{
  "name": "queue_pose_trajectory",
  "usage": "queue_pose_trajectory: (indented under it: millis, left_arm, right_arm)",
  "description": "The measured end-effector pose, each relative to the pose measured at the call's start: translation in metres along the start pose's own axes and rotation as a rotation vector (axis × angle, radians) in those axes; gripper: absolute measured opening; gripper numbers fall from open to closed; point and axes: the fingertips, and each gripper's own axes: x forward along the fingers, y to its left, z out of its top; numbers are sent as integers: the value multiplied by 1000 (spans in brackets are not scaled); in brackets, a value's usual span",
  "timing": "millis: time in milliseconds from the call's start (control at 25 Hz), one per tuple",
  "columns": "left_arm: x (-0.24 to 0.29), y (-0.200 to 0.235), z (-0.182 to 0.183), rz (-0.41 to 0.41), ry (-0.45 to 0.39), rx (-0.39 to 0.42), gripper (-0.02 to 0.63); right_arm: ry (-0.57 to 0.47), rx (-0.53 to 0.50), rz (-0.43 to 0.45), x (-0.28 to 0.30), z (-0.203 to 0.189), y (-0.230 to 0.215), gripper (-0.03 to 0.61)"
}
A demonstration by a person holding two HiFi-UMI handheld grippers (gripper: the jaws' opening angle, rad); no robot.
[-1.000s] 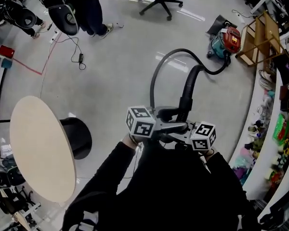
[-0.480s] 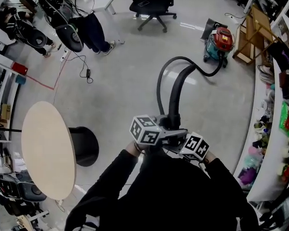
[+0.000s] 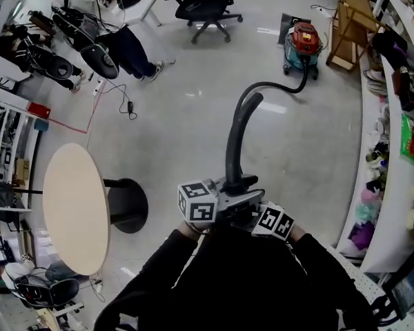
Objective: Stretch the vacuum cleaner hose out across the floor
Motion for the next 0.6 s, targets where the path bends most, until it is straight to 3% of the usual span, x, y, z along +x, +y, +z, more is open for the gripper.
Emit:
queue_pose_trajectory:
  millis: [80,200,400,520,560,600]
  left_arm:
    - [-25,-22,28,-45,-137,-16,221]
    - [-69,-55,70,-133,-317,-22,215]
    - [-143,-126,87,-333,-456,6,215]
    - [-198,-151,89,-415,-516,16,215]
    - [-221,-151,88,-424,-543,13,215]
    - [-246,-144,88,-425,-578,2,215]
  right_arm:
    - [8,10,-45,-4,-13,7,270]
    - [35,25,-158,-9,-42,8,310]
    - [103,-98,-366,9,-56,8,311]
    - [134,-196,-378,48,-46,28,297]
    - [136,-216,-371,63,-40,38,235]
    - [143,-226,-360,78,-36,47,220]
